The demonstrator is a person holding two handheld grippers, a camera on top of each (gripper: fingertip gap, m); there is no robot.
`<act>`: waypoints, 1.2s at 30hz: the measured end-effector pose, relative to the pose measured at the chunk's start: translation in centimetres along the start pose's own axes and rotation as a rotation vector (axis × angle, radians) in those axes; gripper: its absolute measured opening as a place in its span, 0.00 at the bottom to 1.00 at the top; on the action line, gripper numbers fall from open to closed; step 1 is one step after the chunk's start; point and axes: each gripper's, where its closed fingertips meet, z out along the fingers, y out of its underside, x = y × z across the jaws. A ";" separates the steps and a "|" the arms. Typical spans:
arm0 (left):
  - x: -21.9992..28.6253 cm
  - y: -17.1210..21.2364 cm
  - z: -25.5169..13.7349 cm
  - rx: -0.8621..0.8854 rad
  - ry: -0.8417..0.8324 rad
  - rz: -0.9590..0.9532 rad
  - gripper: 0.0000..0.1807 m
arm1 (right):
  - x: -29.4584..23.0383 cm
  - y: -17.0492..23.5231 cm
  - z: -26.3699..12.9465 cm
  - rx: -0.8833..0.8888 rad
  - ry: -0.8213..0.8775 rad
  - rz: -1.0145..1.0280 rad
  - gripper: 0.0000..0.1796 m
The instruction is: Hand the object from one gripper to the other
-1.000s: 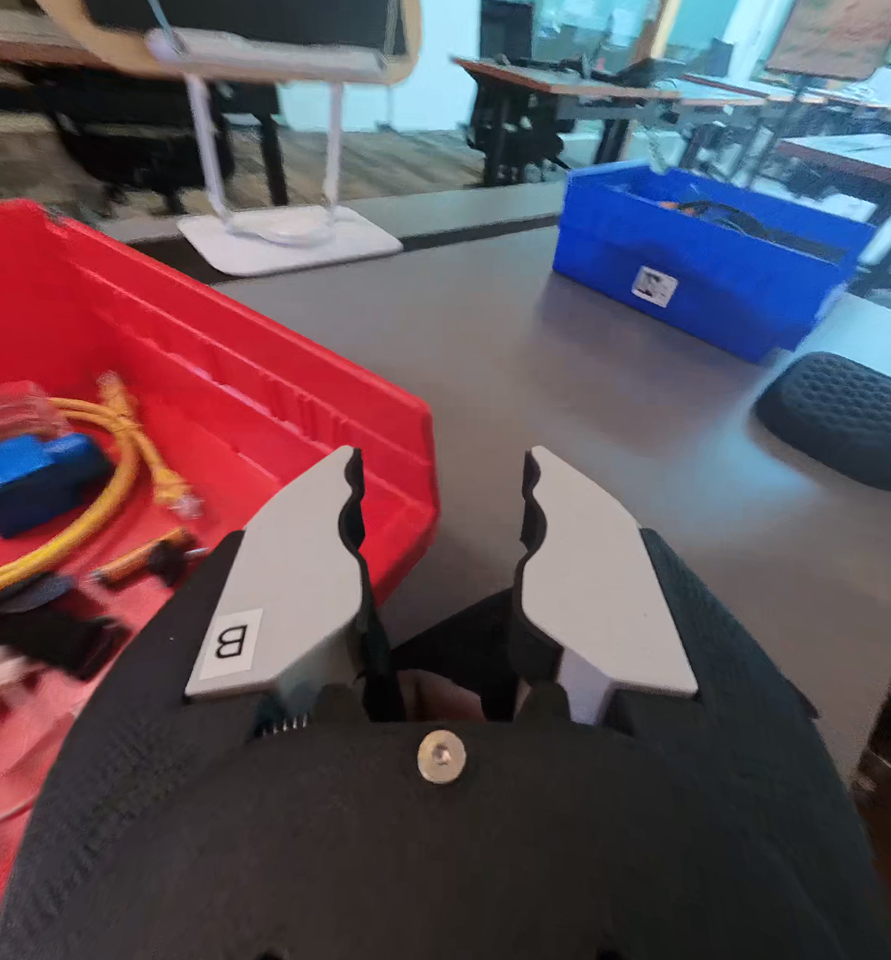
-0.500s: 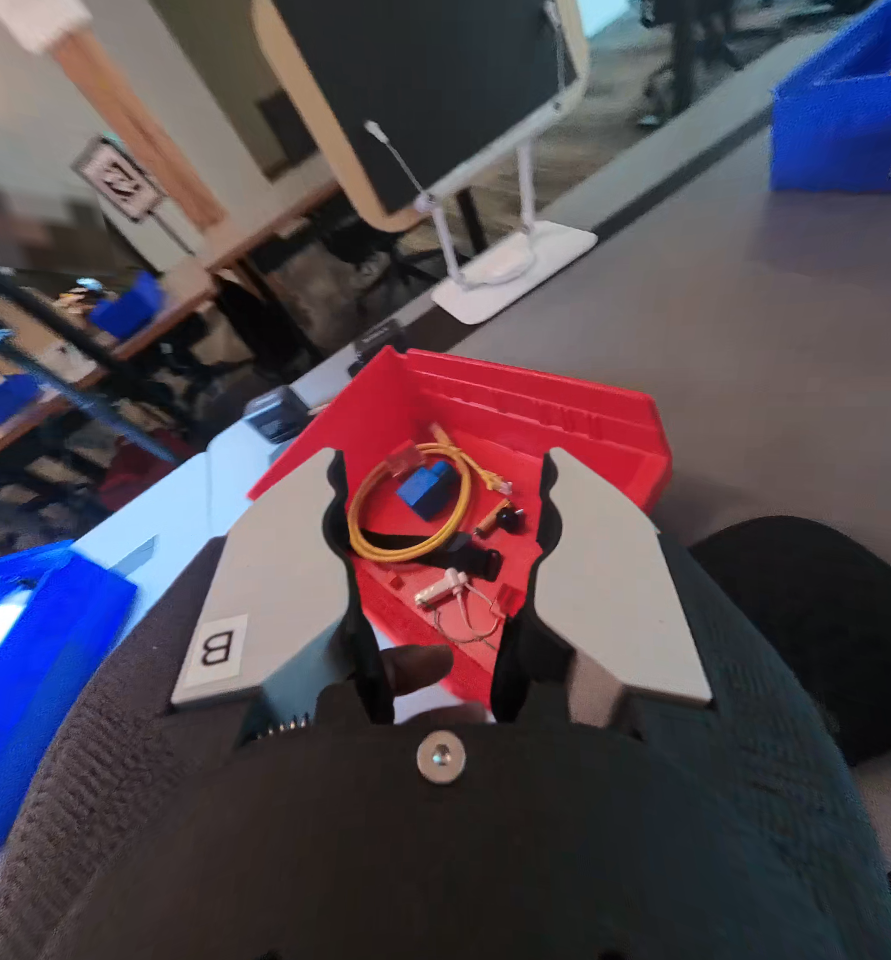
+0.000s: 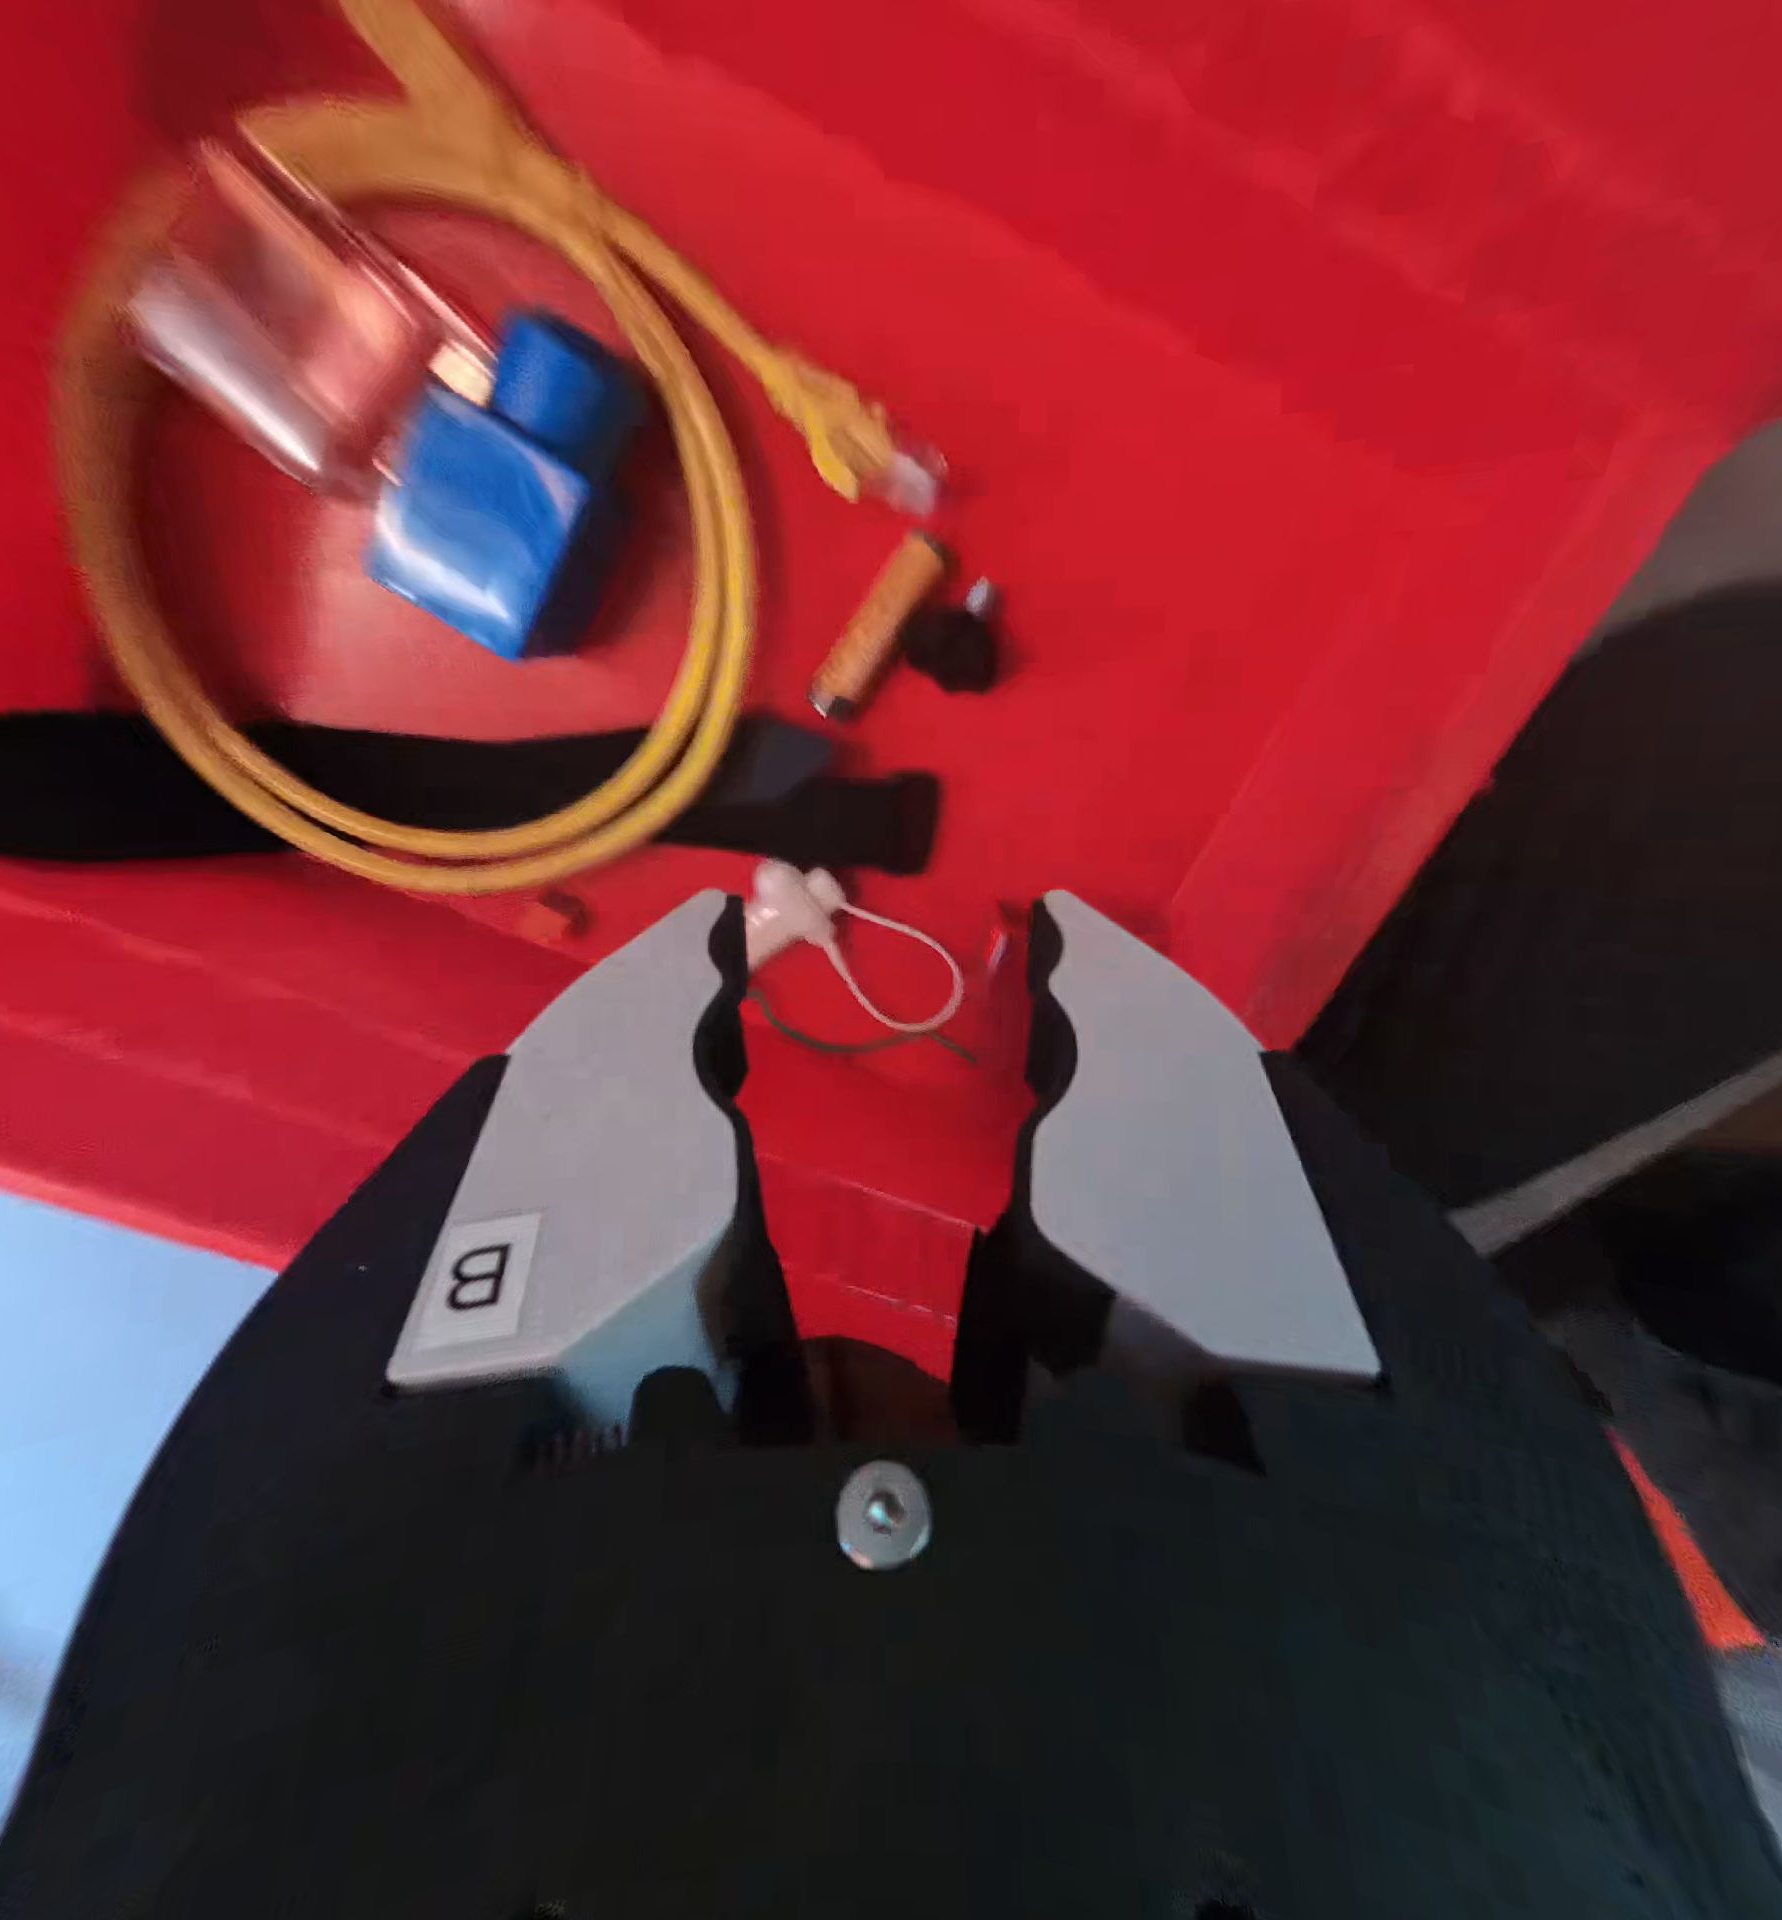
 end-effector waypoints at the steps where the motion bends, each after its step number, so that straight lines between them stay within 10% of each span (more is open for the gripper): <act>1: 0.4 0.5 0.7 -0.056 -0.006 -0.035 0.29 | 0.2 -0.1 0.0 0.003 0.006 0.008 0.35; 11: -0.4 0.9 6.2 -0.176 -0.121 -0.266 0.32 | 0.3 -1.6 -0.2 0.038 0.004 -0.013 0.34; 18: -0.8 0.7 5.2 -0.100 -0.128 -0.277 0.12 | 0.4 -1.4 -0.4 0.030 0.006 -0.015 0.34; 36: 4.8 -6.2 -20.0 0.675 -0.256 -0.017 0.12 | -7.8 5.2 -0.2 -0.274 -0.269 0.298 0.26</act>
